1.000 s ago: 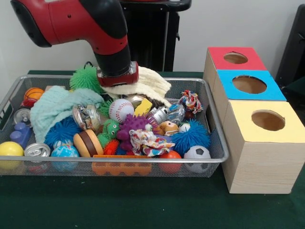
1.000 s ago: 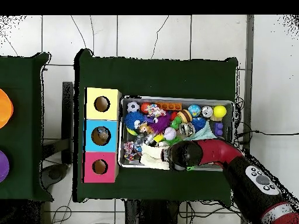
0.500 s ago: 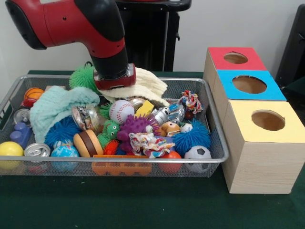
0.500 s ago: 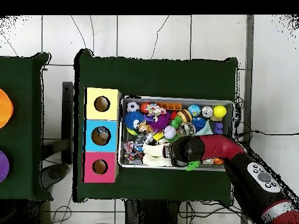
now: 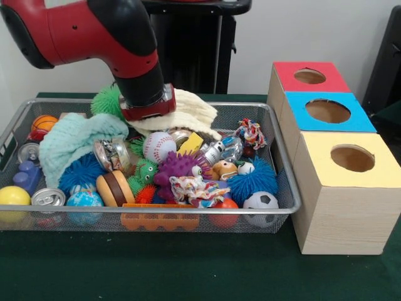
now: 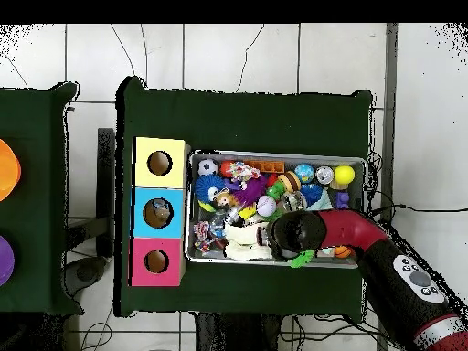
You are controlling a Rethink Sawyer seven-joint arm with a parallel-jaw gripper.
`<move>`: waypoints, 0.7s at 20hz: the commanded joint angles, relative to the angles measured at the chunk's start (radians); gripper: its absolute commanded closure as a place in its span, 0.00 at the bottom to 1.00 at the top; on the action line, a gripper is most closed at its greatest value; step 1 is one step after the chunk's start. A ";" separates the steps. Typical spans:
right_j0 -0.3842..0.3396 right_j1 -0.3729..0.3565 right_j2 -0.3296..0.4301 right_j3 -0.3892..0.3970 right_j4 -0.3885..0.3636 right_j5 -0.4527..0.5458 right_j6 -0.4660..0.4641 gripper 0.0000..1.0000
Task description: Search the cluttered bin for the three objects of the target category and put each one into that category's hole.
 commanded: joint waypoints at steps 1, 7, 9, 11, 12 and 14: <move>-0.063 0.017 0.077 -0.272 -0.109 0.011 -0.426 1.00; -0.086 0.043 0.106 -0.306 -0.112 0.056 -0.533 1.00; -0.088 0.045 0.111 -0.317 -0.122 0.070 -0.566 1.00; -0.095 0.052 0.118 -0.327 -0.118 0.083 -0.595 1.00; -0.106 0.062 0.128 -0.334 -0.109 0.095 -0.628 1.00; -0.122 0.079 0.143 -0.348 -0.097 0.114 -0.681 1.00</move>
